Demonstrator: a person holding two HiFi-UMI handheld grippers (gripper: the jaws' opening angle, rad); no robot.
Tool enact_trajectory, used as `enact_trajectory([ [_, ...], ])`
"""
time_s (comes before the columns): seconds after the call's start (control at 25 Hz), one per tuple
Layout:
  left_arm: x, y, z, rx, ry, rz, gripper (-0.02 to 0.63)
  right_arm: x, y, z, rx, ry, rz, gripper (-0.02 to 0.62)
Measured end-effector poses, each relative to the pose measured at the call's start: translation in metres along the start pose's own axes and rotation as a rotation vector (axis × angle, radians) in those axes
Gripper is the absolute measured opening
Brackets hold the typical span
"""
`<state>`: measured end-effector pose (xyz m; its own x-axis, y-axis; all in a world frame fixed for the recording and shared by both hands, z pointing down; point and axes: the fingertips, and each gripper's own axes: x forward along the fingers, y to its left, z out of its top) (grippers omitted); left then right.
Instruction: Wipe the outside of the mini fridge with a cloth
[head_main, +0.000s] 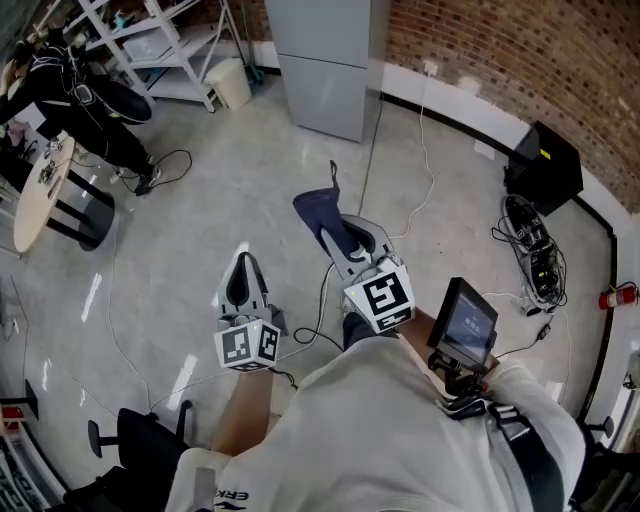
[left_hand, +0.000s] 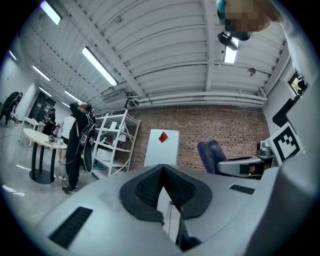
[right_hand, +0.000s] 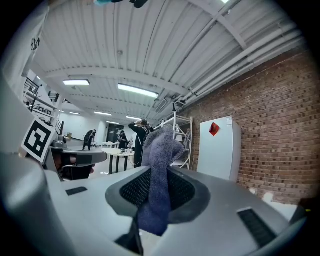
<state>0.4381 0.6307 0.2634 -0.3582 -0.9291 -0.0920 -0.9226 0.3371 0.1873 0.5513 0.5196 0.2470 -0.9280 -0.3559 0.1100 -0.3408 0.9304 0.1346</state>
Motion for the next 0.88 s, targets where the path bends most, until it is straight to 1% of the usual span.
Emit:
enact_trajectory([
  [0.12,0.041,0.003,-0.001,0.002,0.001,0.01,0.0,0.03,-0.031,0.0,0.014,-0.01,0.003,0.086],
  [0.36,0.131,0.0,0.017,0.017,-0.037,0.0,0.0,0.085,-0.1,0.013,0.022,-0.022,0.005,0.086],
  [0.64,0.21,-0.011,0.008,0.02,-0.042,0.005,0.0,0.127,-0.172,0.008,0.028,-0.048,-0.016,0.086],
  [0.72,0.226,-0.011,0.007,0.017,-0.036,0.003,0.0,0.137,-0.184,0.005,0.037,-0.046,-0.025,0.086],
  [0.88,0.256,-0.001,0.008,0.019,-0.032,-0.006,0.0,0.161,-0.196,0.008,0.045,-0.047,-0.034,0.086],
])
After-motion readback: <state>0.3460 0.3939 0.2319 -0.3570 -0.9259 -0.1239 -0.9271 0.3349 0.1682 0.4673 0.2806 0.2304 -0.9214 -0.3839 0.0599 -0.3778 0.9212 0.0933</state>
